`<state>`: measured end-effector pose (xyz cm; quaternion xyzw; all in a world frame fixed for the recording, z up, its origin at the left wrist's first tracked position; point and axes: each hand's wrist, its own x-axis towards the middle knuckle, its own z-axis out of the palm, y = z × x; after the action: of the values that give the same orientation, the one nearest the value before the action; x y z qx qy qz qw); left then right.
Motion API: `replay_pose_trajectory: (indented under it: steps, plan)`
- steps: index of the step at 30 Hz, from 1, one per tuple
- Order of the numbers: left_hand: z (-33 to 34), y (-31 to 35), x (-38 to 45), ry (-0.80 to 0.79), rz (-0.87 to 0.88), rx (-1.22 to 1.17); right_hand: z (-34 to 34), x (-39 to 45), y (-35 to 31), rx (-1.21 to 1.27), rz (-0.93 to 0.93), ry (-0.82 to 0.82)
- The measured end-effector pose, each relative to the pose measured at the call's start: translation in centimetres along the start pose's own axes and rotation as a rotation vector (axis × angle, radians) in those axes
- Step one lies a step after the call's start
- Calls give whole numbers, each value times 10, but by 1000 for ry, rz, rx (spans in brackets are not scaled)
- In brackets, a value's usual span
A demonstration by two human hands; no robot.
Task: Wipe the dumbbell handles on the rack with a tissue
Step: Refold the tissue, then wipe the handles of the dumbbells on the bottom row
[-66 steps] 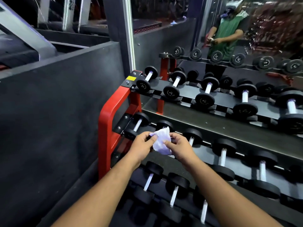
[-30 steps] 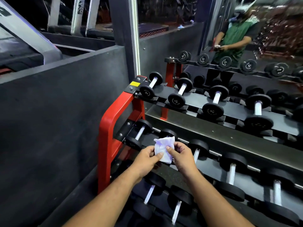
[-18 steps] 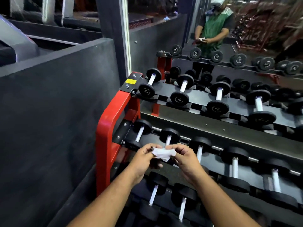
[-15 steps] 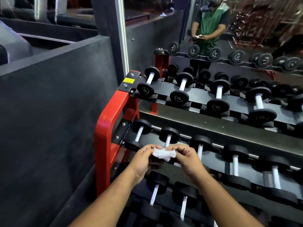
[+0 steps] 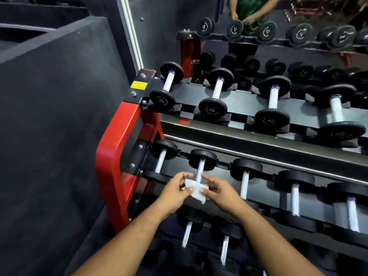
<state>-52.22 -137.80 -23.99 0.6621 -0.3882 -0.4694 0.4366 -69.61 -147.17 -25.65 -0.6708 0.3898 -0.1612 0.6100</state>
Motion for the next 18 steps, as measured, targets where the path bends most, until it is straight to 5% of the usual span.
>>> replay_pose_trajectory:
  steps: [12, 18]
  plan:
    - [52, -99, 84, 189, -190, 356, -31, 89, 95, -231, 92, -78]
    - [68, -149, 121, 136, -280, 541, -37, 146, 126, -526, -5, 64]
